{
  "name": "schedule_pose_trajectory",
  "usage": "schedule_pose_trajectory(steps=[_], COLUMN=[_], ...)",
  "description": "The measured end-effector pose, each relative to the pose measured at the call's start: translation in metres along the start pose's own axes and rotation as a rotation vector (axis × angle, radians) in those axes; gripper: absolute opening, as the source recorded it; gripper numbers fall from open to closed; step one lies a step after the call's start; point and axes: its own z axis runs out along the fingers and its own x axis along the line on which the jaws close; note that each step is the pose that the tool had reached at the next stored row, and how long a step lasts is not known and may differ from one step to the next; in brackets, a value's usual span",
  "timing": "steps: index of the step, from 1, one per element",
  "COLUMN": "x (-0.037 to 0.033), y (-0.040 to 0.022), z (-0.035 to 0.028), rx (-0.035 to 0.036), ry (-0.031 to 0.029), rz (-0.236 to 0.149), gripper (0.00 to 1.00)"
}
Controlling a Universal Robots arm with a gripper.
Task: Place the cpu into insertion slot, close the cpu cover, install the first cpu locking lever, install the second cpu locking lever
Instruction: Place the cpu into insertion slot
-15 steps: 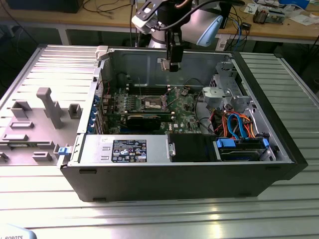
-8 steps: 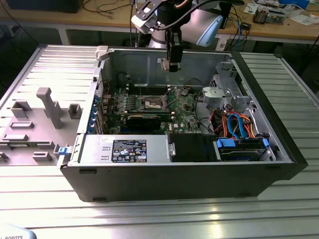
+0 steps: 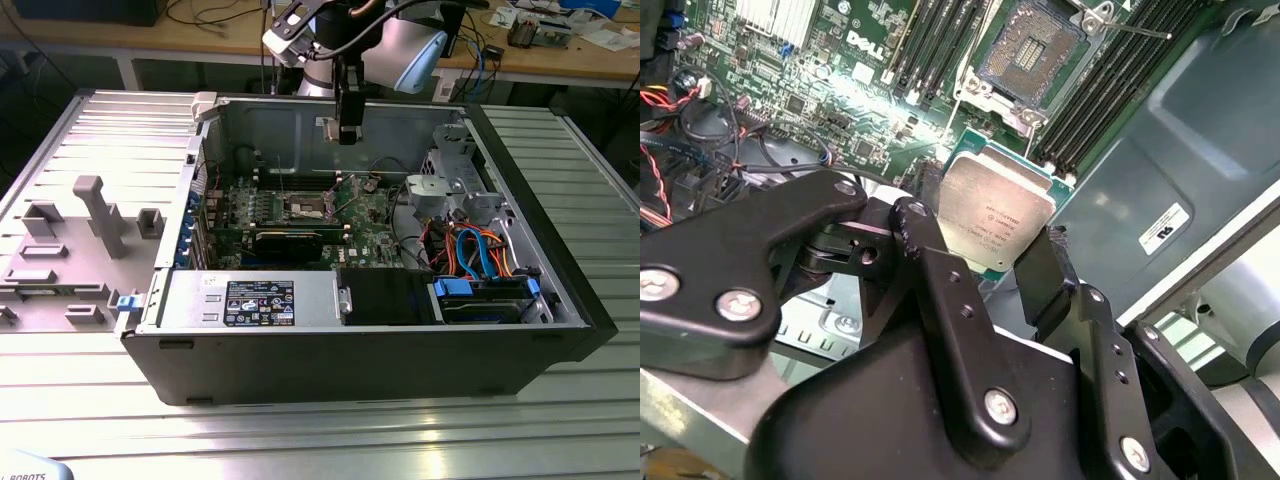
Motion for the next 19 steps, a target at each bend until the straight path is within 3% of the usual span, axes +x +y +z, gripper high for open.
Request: schedule_pose_trajectory(steps=[5, 7, 19], x=[0.0000, 0.0000, -0.0001], y=[0.0000, 0.0000, -0.0002], z=[0.0000, 0.0001, 0.0023], rx=[-0.0002, -0.0003, -0.0003], ry=[-0.0011, -0.0042, -0.0039], rz=[0.012, 0.012, 0.012], gripper=[0.54, 0.54, 0.54])
